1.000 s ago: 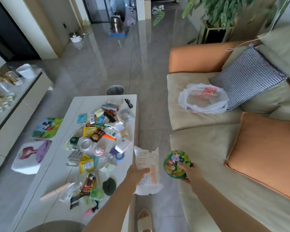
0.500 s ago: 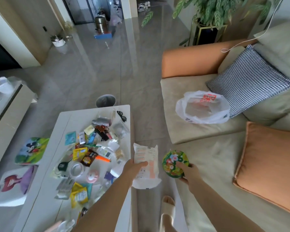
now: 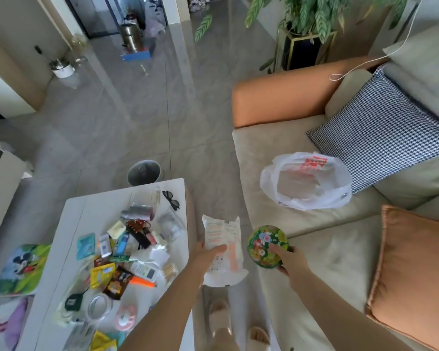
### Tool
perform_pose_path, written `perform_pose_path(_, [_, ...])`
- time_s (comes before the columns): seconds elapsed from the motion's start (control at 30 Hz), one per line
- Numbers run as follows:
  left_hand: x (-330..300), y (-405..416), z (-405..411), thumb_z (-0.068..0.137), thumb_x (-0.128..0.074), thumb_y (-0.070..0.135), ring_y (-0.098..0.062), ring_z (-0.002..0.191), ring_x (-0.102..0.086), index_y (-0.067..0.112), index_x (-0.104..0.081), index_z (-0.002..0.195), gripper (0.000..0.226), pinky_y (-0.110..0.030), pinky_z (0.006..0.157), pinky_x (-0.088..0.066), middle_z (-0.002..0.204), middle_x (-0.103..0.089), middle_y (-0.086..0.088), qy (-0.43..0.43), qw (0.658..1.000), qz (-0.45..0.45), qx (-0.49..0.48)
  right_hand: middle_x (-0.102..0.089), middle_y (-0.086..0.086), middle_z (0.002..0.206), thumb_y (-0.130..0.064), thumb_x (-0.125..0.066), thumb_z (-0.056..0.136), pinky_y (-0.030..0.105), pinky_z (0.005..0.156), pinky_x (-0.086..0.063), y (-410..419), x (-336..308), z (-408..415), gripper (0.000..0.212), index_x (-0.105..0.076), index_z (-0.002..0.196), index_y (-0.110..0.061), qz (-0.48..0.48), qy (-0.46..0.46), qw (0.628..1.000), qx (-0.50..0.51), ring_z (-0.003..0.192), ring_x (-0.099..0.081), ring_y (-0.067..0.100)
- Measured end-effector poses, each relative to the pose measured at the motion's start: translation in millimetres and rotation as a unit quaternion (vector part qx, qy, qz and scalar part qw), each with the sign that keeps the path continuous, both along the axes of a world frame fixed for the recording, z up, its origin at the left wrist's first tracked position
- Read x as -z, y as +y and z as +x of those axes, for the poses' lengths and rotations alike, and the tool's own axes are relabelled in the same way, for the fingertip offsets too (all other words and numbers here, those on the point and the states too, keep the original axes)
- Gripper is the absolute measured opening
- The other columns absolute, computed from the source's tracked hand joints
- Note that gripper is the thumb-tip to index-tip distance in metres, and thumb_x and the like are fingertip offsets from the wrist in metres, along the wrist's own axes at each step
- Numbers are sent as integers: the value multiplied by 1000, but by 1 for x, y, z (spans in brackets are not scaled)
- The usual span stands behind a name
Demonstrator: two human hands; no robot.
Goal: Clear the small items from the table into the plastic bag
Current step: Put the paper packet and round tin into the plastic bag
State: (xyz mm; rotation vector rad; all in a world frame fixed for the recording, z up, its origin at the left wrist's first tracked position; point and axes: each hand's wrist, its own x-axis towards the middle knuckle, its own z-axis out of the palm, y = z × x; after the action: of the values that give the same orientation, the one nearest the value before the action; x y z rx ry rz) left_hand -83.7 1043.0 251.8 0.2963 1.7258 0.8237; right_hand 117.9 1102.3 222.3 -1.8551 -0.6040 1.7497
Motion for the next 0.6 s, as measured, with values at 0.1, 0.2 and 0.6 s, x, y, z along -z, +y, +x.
perform_pose_path(0.1, [2,38,-7,77,-77,19,-23,95,-66,12,-55,116,45,-33,77,-55,110,-67,-6,-10,1000,-2,28,-59,12,103,-14,-72,80,39,90,-51,29,3,-6,36,-53,109,-7,7,1,1000,25,94,-58,27])
perform_pose_path(0.2, [9,78,-18,77,-76,26,-23,96,-66,17,-60,109,37,-41,91,-53,107,-69,-4,-18,997,-19,75,-61,13,107,-16,-74,77,43,93,-51,55,12,-11,41,-53,112,-9,4,-14,999,50,100,-59,29])
perform_pose_path(0.6, [20,215,-31,83,-69,28,-23,95,-67,20,-63,107,26,-37,88,-54,105,-71,-3,-19,977,-18,211,-67,10,98,-33,-77,67,49,89,-53,130,40,-15,50,-61,110,-13,-1,-79,980,183,95,-63,32])
